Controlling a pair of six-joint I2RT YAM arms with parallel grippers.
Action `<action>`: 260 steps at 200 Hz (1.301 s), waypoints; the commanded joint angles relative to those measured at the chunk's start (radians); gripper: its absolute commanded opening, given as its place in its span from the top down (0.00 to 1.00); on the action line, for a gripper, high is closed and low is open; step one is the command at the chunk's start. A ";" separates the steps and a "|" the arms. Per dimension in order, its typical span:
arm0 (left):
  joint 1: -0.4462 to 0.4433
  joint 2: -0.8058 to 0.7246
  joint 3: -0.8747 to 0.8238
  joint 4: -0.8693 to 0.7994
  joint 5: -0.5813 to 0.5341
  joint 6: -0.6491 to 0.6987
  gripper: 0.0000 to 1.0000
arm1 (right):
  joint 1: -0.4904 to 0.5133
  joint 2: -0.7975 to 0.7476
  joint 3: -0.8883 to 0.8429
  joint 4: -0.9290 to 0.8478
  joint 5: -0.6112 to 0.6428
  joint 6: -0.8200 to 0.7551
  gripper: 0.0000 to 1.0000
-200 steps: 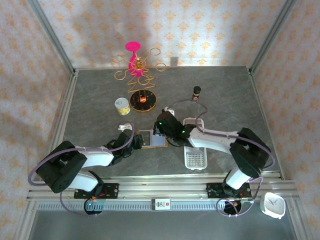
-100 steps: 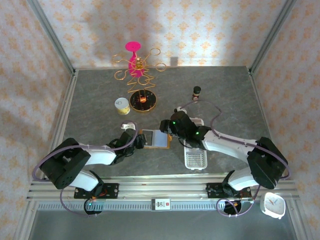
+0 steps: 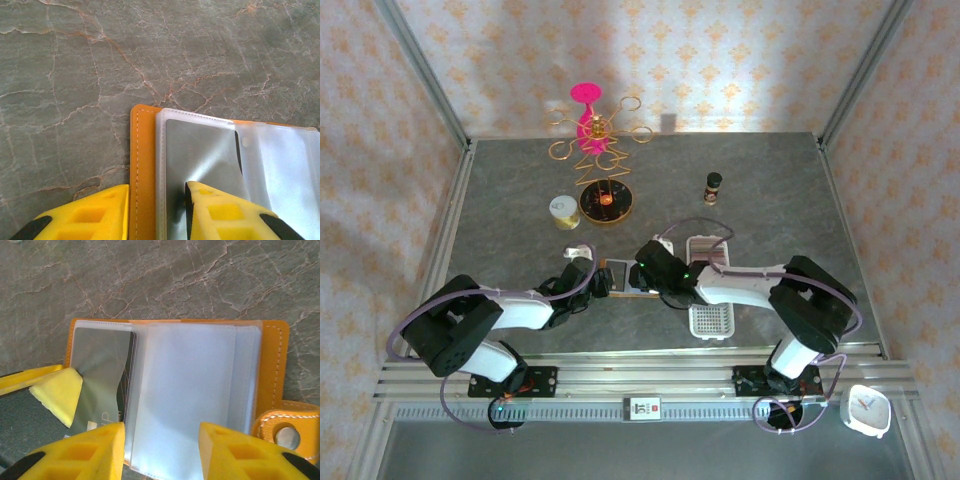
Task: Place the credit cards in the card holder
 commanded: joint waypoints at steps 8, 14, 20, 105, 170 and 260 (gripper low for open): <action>-0.012 0.033 0.006 -0.059 0.025 0.020 0.69 | 0.005 0.022 0.036 -0.052 0.054 0.035 0.57; -0.012 0.031 0.005 -0.059 0.025 0.019 0.69 | 0.005 0.025 0.040 -0.065 0.060 0.038 0.57; -0.012 0.030 0.005 -0.062 0.027 0.020 0.69 | 0.004 0.027 0.041 -0.077 0.069 0.042 0.57; -0.012 0.019 0.001 -0.057 0.031 0.017 0.69 | 0.006 0.058 0.025 -0.093 0.084 0.064 0.58; -0.011 0.016 0.001 -0.063 0.027 0.017 0.69 | 0.006 0.083 0.026 -0.054 0.039 0.076 0.56; -0.012 0.016 0.002 -0.068 0.020 0.015 0.69 | 0.006 0.039 0.022 0.011 0.018 0.096 0.56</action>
